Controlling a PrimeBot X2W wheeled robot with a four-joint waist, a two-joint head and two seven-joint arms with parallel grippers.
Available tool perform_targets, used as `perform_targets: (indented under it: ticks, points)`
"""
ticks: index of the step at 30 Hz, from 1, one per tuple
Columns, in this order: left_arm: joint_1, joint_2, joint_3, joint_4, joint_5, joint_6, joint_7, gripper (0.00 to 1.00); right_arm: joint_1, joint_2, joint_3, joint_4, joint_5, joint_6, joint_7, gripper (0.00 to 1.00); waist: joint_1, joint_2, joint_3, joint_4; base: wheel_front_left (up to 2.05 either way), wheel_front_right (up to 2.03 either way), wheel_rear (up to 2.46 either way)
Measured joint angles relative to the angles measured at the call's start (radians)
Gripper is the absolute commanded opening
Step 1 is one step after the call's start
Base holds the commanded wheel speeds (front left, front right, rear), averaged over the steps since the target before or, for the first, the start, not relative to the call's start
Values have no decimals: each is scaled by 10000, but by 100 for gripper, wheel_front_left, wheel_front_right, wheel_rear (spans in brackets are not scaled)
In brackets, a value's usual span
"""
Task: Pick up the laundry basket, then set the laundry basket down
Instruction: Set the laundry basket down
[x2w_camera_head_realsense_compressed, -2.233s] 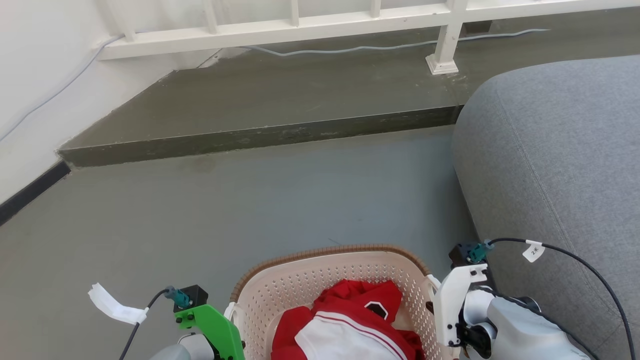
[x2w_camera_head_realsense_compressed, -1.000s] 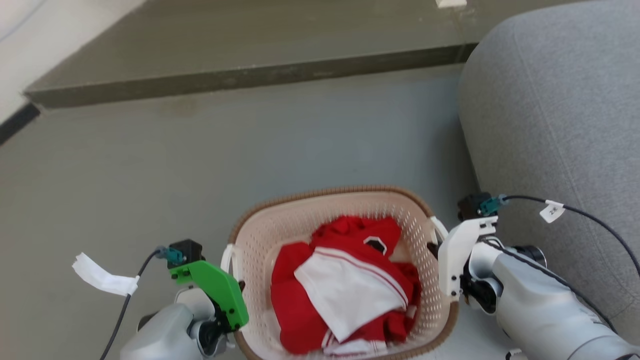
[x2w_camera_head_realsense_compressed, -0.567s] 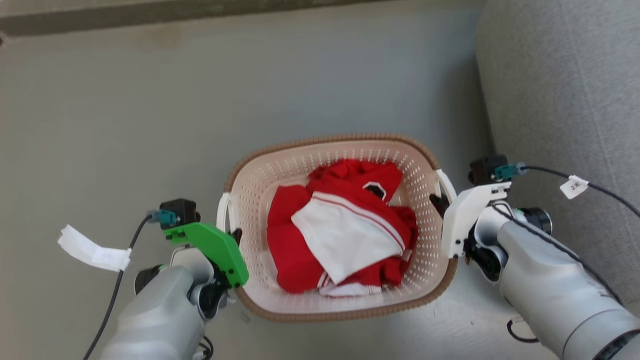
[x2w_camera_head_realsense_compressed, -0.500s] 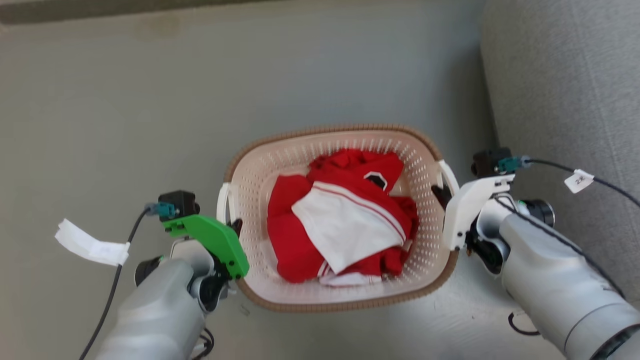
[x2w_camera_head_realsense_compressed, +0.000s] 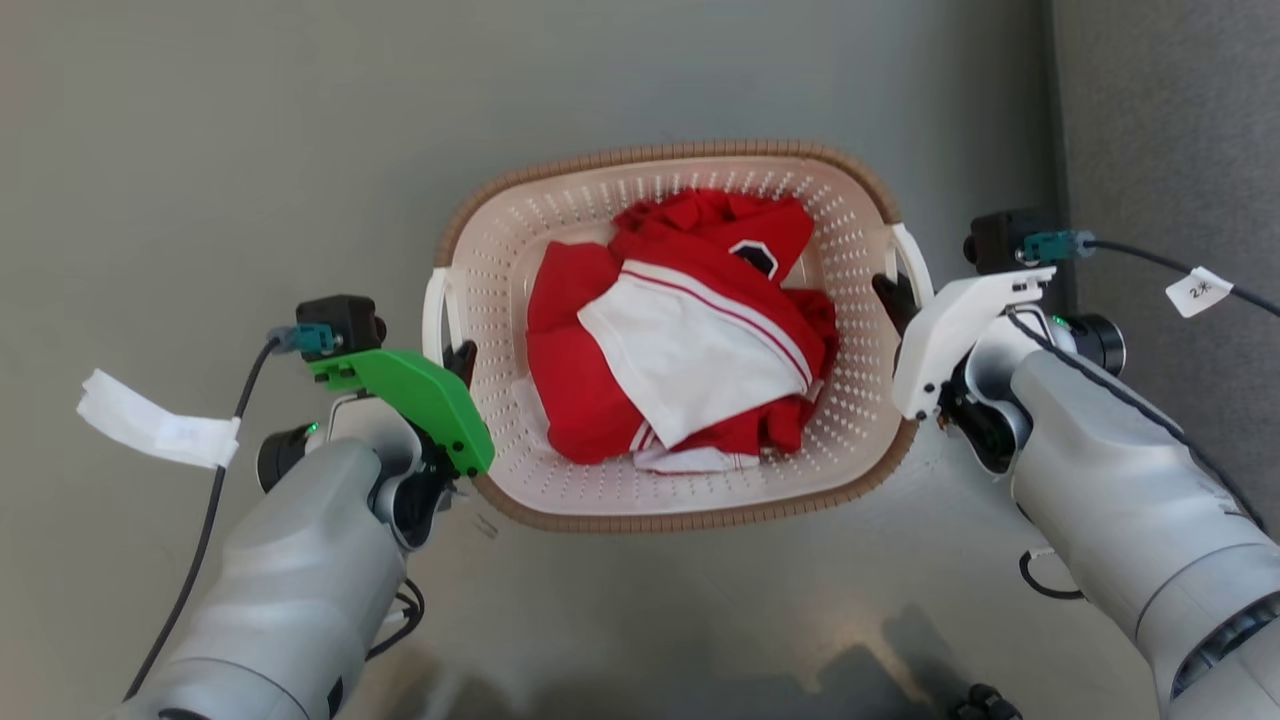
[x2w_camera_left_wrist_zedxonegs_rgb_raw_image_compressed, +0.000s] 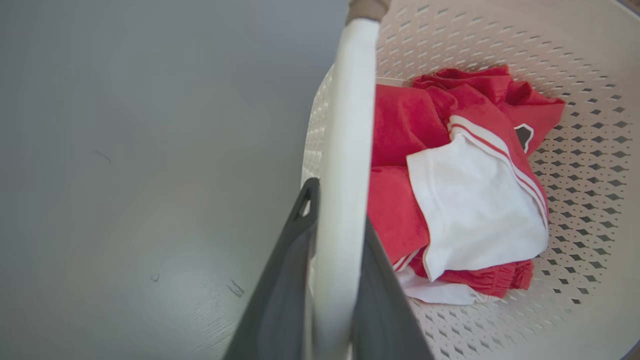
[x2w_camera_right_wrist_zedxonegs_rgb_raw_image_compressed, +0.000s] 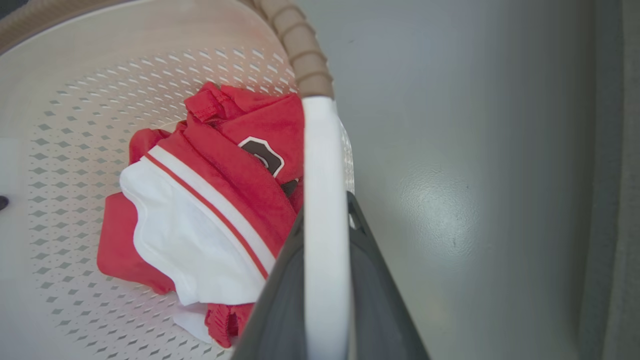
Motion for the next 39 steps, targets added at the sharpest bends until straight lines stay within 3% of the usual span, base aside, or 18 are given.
perform_targets:
  ticks: [15, 39]
  points:
    - [-811, -8, -249, 184, 347, -113, -905, 0, -619, 54, -65, 249, 17, 0, -980, 0, 0, 0, 1687, 59, 0, 0, 0]
    - [-844, -10, -489, 403, 334, -203, -1214, 0, -639, 288, -31, 677, 150, 86, -1494, 0, -1, 0, 2369, -100, 0, 0, 0]
